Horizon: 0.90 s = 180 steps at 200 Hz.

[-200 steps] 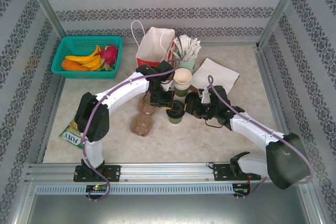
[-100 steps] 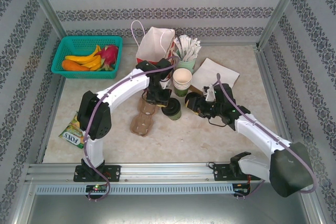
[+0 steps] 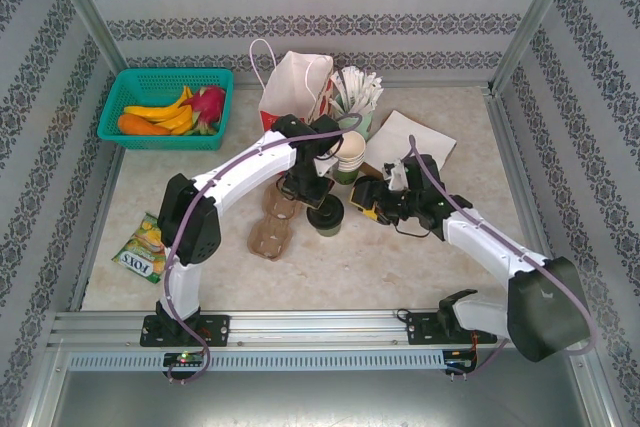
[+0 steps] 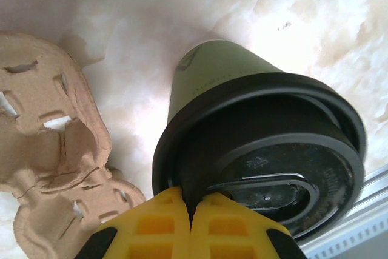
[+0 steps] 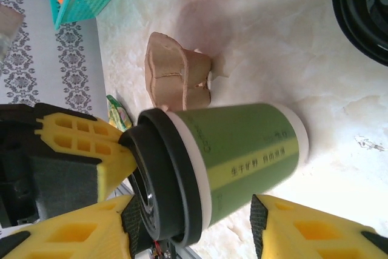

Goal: Pack the takeout coffee

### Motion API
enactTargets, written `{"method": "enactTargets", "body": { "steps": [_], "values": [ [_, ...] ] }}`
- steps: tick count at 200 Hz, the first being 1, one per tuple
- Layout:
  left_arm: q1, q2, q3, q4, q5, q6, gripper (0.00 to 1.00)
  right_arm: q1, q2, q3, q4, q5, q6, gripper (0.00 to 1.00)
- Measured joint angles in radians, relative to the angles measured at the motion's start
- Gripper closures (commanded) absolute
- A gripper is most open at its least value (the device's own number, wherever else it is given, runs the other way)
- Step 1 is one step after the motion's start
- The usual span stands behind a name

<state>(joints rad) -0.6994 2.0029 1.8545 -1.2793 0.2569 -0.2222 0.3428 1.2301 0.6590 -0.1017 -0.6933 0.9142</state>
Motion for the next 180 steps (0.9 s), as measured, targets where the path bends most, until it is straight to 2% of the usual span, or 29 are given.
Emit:
{"method": "enactTargets", "body": {
  "steps": [65, 180],
  "values": [
    [-0.001, 0.008, 0.015, -0.034, -0.004, 0.062, 1.00, 0.016, 0.130, 0.027, 0.000, -0.087, 0.000, 0.49],
    [-0.013, 0.027, 0.033, -0.041, 0.004, 0.058, 1.00, 0.028, 0.209, 0.044, 0.029, -0.129, -0.003, 0.54]
  ]
}}
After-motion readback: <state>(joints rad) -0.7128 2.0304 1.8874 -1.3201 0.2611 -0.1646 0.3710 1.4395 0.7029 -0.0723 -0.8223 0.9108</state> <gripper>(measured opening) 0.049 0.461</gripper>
